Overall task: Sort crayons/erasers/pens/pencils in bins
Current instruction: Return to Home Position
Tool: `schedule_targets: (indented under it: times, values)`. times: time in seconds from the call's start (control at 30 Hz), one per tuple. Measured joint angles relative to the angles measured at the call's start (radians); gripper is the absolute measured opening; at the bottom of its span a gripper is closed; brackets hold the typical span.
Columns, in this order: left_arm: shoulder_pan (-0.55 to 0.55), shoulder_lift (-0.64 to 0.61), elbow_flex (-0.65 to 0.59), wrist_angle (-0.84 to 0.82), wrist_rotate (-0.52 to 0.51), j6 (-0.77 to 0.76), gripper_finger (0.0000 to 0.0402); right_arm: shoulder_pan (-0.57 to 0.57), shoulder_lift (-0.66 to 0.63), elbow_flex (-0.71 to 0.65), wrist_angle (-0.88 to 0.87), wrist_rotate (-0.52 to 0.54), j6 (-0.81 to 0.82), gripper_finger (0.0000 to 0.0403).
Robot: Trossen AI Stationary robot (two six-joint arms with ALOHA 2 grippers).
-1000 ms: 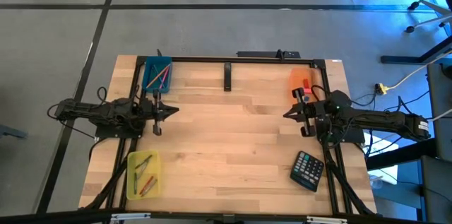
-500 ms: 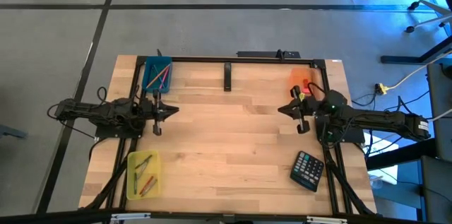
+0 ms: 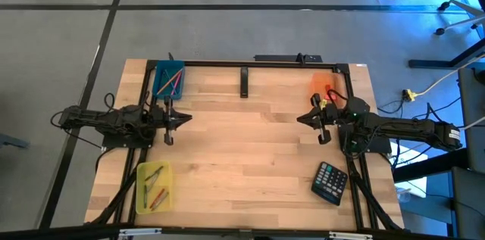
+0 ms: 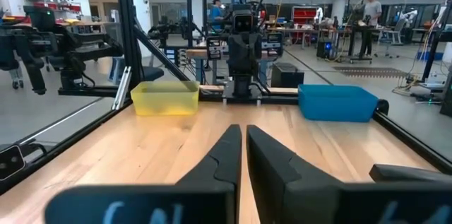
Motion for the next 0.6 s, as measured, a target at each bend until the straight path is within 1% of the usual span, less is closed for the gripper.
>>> schedule_targets:
  times: [0.4, 0.6]
  values:
    - [0.0, 0.0, 0.0, 0.0, 0.0, 0.0, 0.0001, 0.011, 0.002, 0.0, 0.001, 0.003, 0.0, 0.0028]
    - [0.0, 0.0, 0.0, 0.0, 0.001, 0.0, 0.0007, 0.037, 0.004, 0.0, 0.002, -0.002, -0.001, 0.0028]
